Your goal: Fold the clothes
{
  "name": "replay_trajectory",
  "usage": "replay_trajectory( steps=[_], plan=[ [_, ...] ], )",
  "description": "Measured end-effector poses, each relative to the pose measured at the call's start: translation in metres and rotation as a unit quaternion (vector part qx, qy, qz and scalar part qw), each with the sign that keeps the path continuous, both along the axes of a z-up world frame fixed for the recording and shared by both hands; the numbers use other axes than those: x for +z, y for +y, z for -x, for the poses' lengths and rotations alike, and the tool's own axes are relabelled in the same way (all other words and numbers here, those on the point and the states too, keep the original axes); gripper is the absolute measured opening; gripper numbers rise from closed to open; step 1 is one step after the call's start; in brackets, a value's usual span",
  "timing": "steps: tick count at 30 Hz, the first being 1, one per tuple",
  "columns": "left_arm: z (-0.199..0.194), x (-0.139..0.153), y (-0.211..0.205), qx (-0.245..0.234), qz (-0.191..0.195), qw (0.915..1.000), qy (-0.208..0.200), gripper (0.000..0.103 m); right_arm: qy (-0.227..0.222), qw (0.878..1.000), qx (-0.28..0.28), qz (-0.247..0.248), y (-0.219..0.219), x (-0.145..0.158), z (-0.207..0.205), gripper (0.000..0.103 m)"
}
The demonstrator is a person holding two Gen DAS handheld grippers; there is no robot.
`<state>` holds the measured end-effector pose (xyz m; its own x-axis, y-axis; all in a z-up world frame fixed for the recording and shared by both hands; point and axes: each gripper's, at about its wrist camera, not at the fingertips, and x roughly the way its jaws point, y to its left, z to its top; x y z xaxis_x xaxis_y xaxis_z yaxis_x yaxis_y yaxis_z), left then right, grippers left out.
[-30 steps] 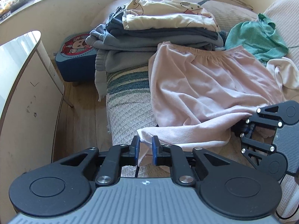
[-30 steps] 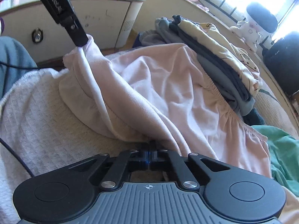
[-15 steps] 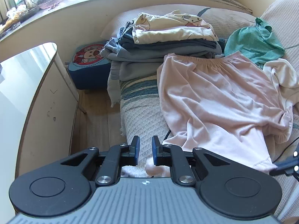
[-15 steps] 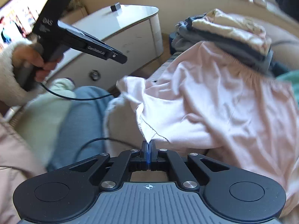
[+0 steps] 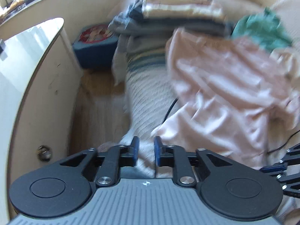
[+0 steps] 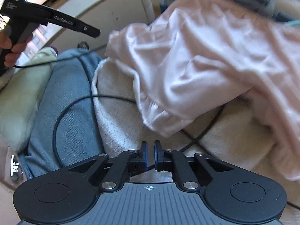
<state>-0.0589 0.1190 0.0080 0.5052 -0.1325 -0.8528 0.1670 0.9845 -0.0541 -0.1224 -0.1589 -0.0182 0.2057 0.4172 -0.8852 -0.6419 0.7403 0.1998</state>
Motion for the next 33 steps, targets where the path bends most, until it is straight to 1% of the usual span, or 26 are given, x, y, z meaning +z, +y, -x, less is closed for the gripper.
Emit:
replay_trajectory(
  steps=[1,2,3,4,6,9,11,14,15,16,17,18,19,20,22,23,24,26,28,29,31,32,33],
  plan=[
    [0.0,0.004,0.001,-0.004,0.019,0.9998,-0.01,0.055,-0.017,1.0,-0.01,-0.004,-0.005,0.007,0.001,0.023],
    [0.0,0.006,0.001,-0.01,0.032,0.9993,-0.019,0.058,-0.034,0.999,-0.02,-0.007,-0.009,0.013,0.002,0.026],
    [-0.001,0.009,-0.001,-0.018,0.04,0.9986,-0.028,0.058,-0.044,0.998,-0.034,-0.012,-0.013,0.016,0.002,0.029],
    [-0.002,0.009,-0.006,-0.029,0.038,0.9983,-0.034,0.058,-0.053,0.997,-0.047,-0.017,-0.017,0.018,0.002,0.03],
    [-0.001,0.007,-0.018,-0.068,0.023,0.9966,-0.04,0.058,-0.051,0.996,-0.064,-0.028,-0.02,0.014,0.0,0.031],
    [0.001,-0.005,-0.037,-0.118,0.002,0.9927,-0.028,0.059,-0.052,0.994,-0.087,-0.031,-0.02,0.006,-0.003,0.032],
    [0.0,-0.014,-0.045,-0.13,-0.019,0.9912,-0.017,0.059,-0.049,0.992,-0.107,-0.042,-0.022,-0.001,-0.012,0.032],
    [-0.008,-0.024,-0.047,-0.127,-0.029,0.9914,-0.018,0.059,-0.055,0.99,-0.123,-0.051,-0.021,-0.009,-0.022,0.034],
    [-0.013,-0.029,-0.046,-0.123,-0.029,0.9919,-0.015,0.056,-0.054,0.989,-0.129,-0.056,-0.02,-0.012,-0.026,0.034],
    [-0.017,-0.033,-0.045,-0.122,-0.021,0.9922,-0.004,0.048,-0.051,0.988,-0.134,-0.06,-0.019,-0.016,-0.03,0.034],
    [-0.021,-0.037,-0.043,-0.122,-0.009,0.9924,0.012,0.036,-0.043,0.988,-0.134,-0.064,-0.019,-0.019,-0.033,0.034],
    [-0.023,-0.04,-0.041,-0.116,0.001,0.9927,0.03,0.011,-0.035,0.988,-0.134,-0.067,-0.019,-0.022,-0.037,0.025],
    [-0.024,-0.04,-0.038,-0.106,0.009,0.9934,0.042,0.003,-0.031,0.988,-0.137,-0.067,-0.019,-0.021,-0.037,0.006],
    [-0.024,-0.038,-0.032,-0.092,0.025,0.9942,0.05,0.003,-0.029,0.988,-0.139,-0.068,-0.019,-0.019,-0.038,0.006],
    [-0.021,-0.028,-0.019,-0.071,0.064,0.9935,0.061,0.001,-0.028,0.985,-0.148,-0.085,-0.026,-0.006,-0.034,0.005],
    [-0.019,-0.021,-0.013,-0.064,0.077,0.993,0.062,0.001,-0.026,0.983,-0.153,-0.097,-0.033,0.004,-0.03,0.005],
    [-0.016,-0.013,-0.008,-0.06,0.078,0.9934,0.059,0.001,-0.024,0.981,-0.159,-0.109,-0.04,0.014,-0.027,0.005],
    [-0.014,-0.003,0.0,-0.055,0.066,0.9946,0.057,0.001,-0.016,0.977,-0.166,-0.129,-0.052,0.032,-0.021,0.005],
    [-0.014,0.0,0.007,-0.042,0.042,0.996,0.067,0.001,-0.002,0.974,-0.171,-0.146,-0.063,0.049,-0.017,0.005],
    [-0.014,-0.001,0.01,-0.038,0.032,0.996,0.075,0.001,0.01,0.974,-0.176,-0.145,-0.067,0.052,-0.017,0.005],
    [-0.015,-0.003,0.014,-0.032,0.016,0.9953,0.09,0.001,0.041,0.971,-0.181,-0.152,-0.073,0.052,-0.015,0.005],
    [-0.014,-0.005,0.013,-0.039,0.014,0.9948,0.093,0.001,0.05,0.971,-0.186,-0.145,-0.073,0.047,-0.014,0.005],
    [-0.014,-0.008,0.008,-0.046,0.006,0.9949,0.089,0.002,0.047,0.972,-0.19,-0.133,-0.072,0.04,-0.013,0.005]
  ],
)
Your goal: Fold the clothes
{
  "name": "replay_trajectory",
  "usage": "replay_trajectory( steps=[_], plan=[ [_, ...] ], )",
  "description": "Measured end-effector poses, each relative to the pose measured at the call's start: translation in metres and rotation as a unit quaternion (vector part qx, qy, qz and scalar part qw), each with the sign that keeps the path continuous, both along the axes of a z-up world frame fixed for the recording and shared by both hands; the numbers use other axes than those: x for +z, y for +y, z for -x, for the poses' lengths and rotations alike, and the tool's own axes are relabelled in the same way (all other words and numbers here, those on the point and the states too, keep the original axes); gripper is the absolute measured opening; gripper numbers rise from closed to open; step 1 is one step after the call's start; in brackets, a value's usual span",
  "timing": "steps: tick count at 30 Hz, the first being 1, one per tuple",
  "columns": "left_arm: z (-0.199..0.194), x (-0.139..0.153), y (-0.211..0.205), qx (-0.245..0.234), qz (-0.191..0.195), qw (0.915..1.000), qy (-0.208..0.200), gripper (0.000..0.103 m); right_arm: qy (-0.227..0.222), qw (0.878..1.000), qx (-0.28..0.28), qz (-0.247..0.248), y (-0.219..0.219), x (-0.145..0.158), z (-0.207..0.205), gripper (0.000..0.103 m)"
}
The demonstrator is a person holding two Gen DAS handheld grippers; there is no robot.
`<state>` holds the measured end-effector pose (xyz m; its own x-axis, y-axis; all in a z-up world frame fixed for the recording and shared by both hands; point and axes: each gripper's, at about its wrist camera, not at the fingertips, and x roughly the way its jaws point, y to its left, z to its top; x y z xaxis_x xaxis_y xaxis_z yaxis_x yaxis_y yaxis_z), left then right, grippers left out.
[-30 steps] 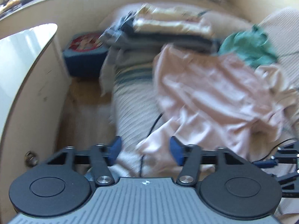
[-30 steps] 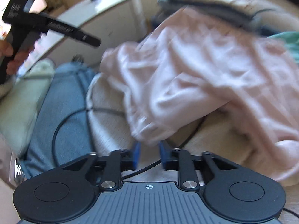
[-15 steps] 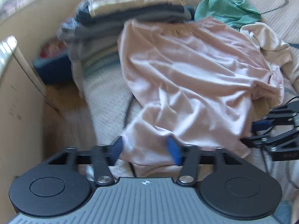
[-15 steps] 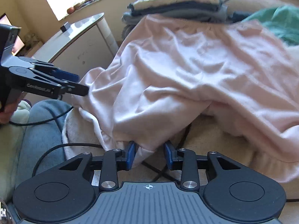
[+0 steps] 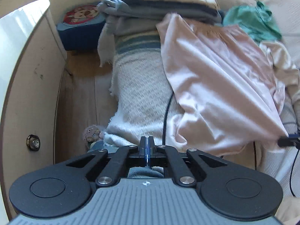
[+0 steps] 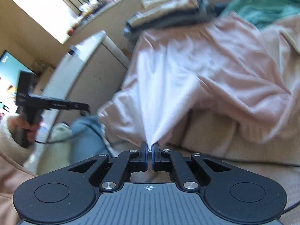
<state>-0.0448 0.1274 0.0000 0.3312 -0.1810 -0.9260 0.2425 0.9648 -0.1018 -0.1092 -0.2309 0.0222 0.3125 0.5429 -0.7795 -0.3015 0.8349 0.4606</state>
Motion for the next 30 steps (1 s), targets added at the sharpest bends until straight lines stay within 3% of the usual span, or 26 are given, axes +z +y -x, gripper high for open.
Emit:
replay_trajectory(
  steps=[2,3,4,6,10,12,14,15,16,18,21,25,28,30],
  plan=[
    [0.0,-0.005,-0.01,-0.014,-0.004,0.9998,-0.015,0.007,0.008,1.0,-0.014,0.015,0.005,-0.022,-0.005,0.007],
    [-0.001,-0.006,-0.014,-0.022,0.004,0.9995,-0.022,0.017,0.015,0.999,-0.02,0.023,0.008,-0.033,-0.008,0.011],
    [0.0,-0.004,-0.02,-0.032,0.011,0.999,-0.03,0.035,0.02,0.999,-0.024,0.033,0.011,-0.043,-0.011,0.011],
    [0.004,0.0,-0.032,-0.055,0.015,0.9971,-0.05,0.057,0.016,0.998,-0.021,0.06,0.018,-0.053,-0.01,0.012],
    [0.006,-0.001,-0.052,-0.094,-0.003,0.9929,-0.073,0.069,-0.001,0.997,-0.02,0.08,0.014,-0.045,-0.008,0.019],
    [0.003,-0.008,-0.059,-0.102,-0.008,0.9921,-0.073,0.069,-0.015,0.996,-0.031,0.084,0.002,-0.035,-0.005,0.024],
    [-0.003,-0.021,-0.065,-0.11,-0.011,0.9925,-0.051,0.061,-0.035,0.994,-0.049,0.087,-0.013,-0.022,-0.002,0.028],
    [-0.005,-0.028,-0.068,-0.112,-0.019,0.9929,-0.035,0.047,-0.047,0.993,-0.06,0.09,-0.021,-0.016,0.0,0.031],
    [-0.008,-0.034,-0.072,-0.115,-0.028,0.9928,-0.019,0.021,-0.058,0.991,-0.07,0.095,-0.029,-0.01,0.001,0.034],
    [-0.011,-0.042,-0.072,-0.111,-0.02,0.9936,0.015,0.006,-0.079,0.985,-0.093,0.12,-0.045,-0.003,0.004,0.038],
    [-0.012,-0.032,-0.065,-0.109,-0.034,0.9931,0.025,0.005,-0.092,0.974,-0.138,0.152,-0.075,0.001,0.006,0.039],
    [-0.01,-0.018,-0.053,-0.11,-0.151,0.9824,-0.008,0.005,-0.102,0.963,-0.187,0.163,-0.114,0.005,0.001,0.039],
    [-0.015,-0.02,-0.046,-0.093,-0.194,0.9764,-0.011,0.007,-0.099,0.965,-0.201,0.138,-0.123,0.001,-0.005,0.042],
    [-0.017,-0.021,-0.047,-0.082,-0.222,0.9712,-0.026,0.015,-0.088,0.97,-0.194,0.119,-0.122,-0.006,-0.009,0.042]
  ],
)
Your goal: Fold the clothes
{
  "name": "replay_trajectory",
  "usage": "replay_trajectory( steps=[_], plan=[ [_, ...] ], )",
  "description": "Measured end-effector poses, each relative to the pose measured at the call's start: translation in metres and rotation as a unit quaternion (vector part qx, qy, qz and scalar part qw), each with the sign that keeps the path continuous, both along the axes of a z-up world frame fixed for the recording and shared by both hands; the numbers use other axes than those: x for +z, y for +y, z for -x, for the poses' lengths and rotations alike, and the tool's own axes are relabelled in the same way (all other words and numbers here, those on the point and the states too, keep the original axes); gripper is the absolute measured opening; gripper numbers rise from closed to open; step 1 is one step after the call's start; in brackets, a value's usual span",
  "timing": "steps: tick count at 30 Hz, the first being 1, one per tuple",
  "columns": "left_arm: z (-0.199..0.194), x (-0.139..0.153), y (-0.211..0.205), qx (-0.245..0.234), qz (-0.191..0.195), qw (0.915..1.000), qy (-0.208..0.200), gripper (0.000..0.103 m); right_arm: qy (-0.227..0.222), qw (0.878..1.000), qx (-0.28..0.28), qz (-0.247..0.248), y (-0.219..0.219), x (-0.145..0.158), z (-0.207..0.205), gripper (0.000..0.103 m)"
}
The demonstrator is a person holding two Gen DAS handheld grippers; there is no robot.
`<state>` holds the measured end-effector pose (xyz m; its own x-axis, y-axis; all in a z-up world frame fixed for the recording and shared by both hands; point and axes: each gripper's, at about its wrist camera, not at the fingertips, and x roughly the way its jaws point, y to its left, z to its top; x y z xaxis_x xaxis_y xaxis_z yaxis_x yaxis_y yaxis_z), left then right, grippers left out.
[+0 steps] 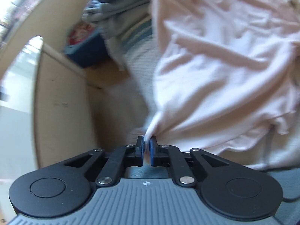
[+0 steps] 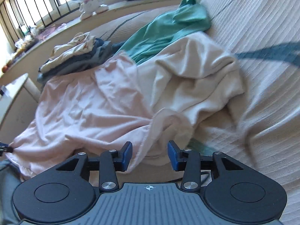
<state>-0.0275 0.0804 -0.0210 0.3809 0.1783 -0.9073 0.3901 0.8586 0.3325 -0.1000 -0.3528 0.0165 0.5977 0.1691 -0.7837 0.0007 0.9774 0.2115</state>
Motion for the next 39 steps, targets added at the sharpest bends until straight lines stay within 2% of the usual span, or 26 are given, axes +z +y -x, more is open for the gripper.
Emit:
replay_trajectory(
  steps=[3,7,9,11,12,13,14,22,24,27,30,32,35,36,37,39],
  plan=[
    [-0.002,0.017,0.004,0.017,0.044,0.9987,-0.02,0.034,0.019,0.999,0.028,-0.008,0.018,-0.015,-0.002,0.042],
    [-0.001,0.05,-0.005,0.014,0.111,0.9925,-0.049,0.046,0.036,0.999,0.034,-0.015,0.03,-0.031,-0.002,0.042],
    [0.006,0.066,-0.019,-0.007,0.15,0.9864,-0.066,0.051,0.032,0.999,0.029,-0.021,0.03,-0.035,-0.003,0.041],
    [0.013,0.078,-0.036,-0.036,0.196,0.977,-0.077,0.059,0.023,0.999,0.028,-0.02,0.029,-0.031,-0.006,0.028],
    [0.016,0.081,-0.047,-0.047,0.212,0.9725,-0.084,0.062,0.018,0.999,0.027,-0.018,0.027,-0.026,-0.007,0.009],
    [0.019,0.085,-0.057,-0.059,0.228,0.9676,-0.091,0.063,0.009,1.0,0.025,-0.012,0.026,-0.021,-0.009,0.002],
    [0.022,0.088,-0.068,-0.072,0.241,0.963,-0.096,0.063,-0.002,1.0,0.022,-0.003,0.024,-0.015,-0.012,0.001],
    [0.037,0.06,-0.164,-0.175,0.276,0.9434,-0.057,0.063,-0.07,0.997,0.03,0.032,0.018,0.022,-0.061,0.0],
    [0.042,0.048,-0.181,-0.198,0.283,0.9373,-0.046,0.062,-0.088,0.995,0.034,0.04,0.018,0.03,-0.078,0.0],
    [0.044,0.034,-0.196,-0.213,0.287,0.9331,-0.036,0.062,-0.097,0.993,0.036,0.053,0.019,0.032,-0.109,0.0],
    [0.043,0.021,-0.204,-0.218,0.287,0.9324,-0.03,0.063,-0.097,0.993,0.035,0.052,0.021,0.023,-0.137,0.0],
    [0.04,0.011,-0.207,-0.217,0.274,0.9367,-0.027,0.063,-0.092,0.994,0.042,0.044,0.022,0.015,-0.15,0.001],
    [0.032,-0.003,-0.203,-0.205,0.245,0.9475,-0.025,0.063,-0.073,0.995,0.049,0.045,0.024,0.003,-0.157,0.009],
    [0.029,-0.008,-0.201,-0.199,0.238,0.9504,-0.024,0.063,-0.069,0.995,0.051,0.049,0.023,0.003,-0.154,0.014],
    [0.025,-0.011,-0.196,-0.19,0.236,0.9528,-0.022,0.063,-0.072,0.995,0.051,0.054,0.021,0.005,-0.147,0.024],
    [0.017,-0.014,-0.186,-0.165,0.233,0.958,-0.027,0.063,-0.079,0.993,0.053,0.064,0.017,0.009,-0.132,0.029]
  ],
)
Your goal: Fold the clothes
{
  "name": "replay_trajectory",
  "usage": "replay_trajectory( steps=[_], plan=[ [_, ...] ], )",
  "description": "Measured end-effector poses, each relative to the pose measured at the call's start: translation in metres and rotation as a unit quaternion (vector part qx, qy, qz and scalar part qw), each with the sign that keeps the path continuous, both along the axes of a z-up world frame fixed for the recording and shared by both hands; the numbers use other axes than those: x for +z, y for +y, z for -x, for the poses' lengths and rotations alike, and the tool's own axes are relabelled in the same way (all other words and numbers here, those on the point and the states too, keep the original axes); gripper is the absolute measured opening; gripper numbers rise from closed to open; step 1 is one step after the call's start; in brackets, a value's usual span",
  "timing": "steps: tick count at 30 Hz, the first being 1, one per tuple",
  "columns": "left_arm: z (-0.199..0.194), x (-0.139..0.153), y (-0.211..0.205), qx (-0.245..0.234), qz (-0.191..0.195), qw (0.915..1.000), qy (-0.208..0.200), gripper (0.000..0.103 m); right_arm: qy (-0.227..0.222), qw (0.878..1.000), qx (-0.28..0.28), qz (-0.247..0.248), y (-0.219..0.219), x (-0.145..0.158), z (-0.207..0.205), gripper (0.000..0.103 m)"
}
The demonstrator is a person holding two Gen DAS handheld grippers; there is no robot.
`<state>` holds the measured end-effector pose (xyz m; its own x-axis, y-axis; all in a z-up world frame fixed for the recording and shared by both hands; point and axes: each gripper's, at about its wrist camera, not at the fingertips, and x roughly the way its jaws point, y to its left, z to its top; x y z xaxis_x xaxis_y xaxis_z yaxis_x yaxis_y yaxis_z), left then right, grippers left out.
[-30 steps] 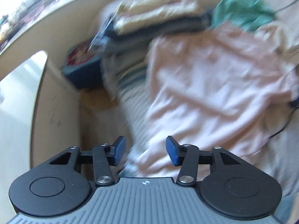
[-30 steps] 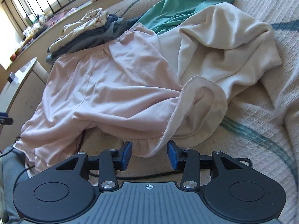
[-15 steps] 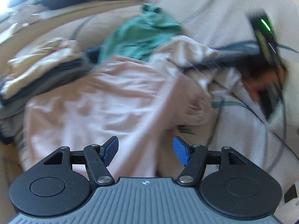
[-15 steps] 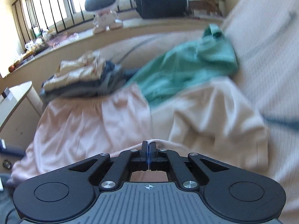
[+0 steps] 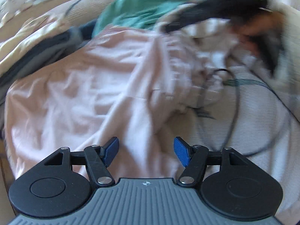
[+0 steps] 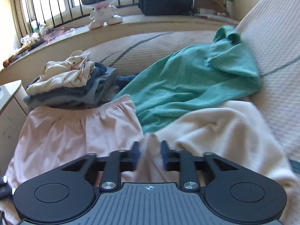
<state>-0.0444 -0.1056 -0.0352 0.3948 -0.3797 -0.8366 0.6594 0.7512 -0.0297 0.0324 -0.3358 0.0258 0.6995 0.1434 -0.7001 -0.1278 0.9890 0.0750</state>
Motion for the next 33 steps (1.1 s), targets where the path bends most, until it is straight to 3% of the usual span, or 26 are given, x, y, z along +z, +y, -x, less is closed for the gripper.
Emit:
replay_trajectory(
  steps=[5,8,11,14,17,20,21,22,23,28,33],
  plan=[
    [-0.014,0.005,0.02,0.037,-0.001,0.9993,-0.007,0.063,-0.013,0.999,0.033,0.0,-0.008,0.028,0.047,0.029],
    [-0.017,0.012,0.026,0.044,0.007,0.9989,-0.011,0.064,-0.01,0.997,0.079,-0.005,0.012,0.033,0.076,0.029],
    [-0.015,0.017,0.028,0.041,0.008,0.999,-0.016,0.065,-0.011,0.992,0.125,0.015,0.047,0.019,0.097,0.029],
    [-0.009,0.021,0.03,0.04,0.006,0.999,-0.02,0.067,-0.014,0.985,0.159,0.072,0.082,-0.007,0.102,0.029],
    [-0.006,0.024,0.036,0.042,0.005,0.9989,-0.021,0.068,-0.013,0.976,0.185,0.118,0.104,-0.025,0.096,0.029],
    [-0.005,0.025,0.042,0.049,0.006,0.9986,-0.018,0.068,0.003,0.972,0.198,0.125,0.112,-0.037,0.082,0.029],
    [-0.006,0.025,0.044,0.052,0.009,0.9985,-0.016,0.068,0.011,0.971,0.198,0.133,0.114,-0.042,0.075,0.024],
    [-0.006,0.026,0.046,0.056,0.011,0.9982,-0.014,0.068,0.019,0.972,0.191,0.133,0.113,-0.045,0.071,0.01],
    [-0.007,0.026,0.048,0.061,0.013,0.998,-0.013,0.068,0.027,0.975,0.183,0.121,0.11,-0.044,0.069,0.006],
    [-0.009,0.033,0.058,0.072,0.025,0.997,-0.016,0.07,0.034,0.974,0.202,0.098,0.104,-0.013,0.093,0.005],
    [-0.008,0.041,0.063,0.068,0.033,0.9968,-0.028,0.07,0.076,0.958,0.261,0.09,0.109,0.022,0.132,0.005]
  ],
)
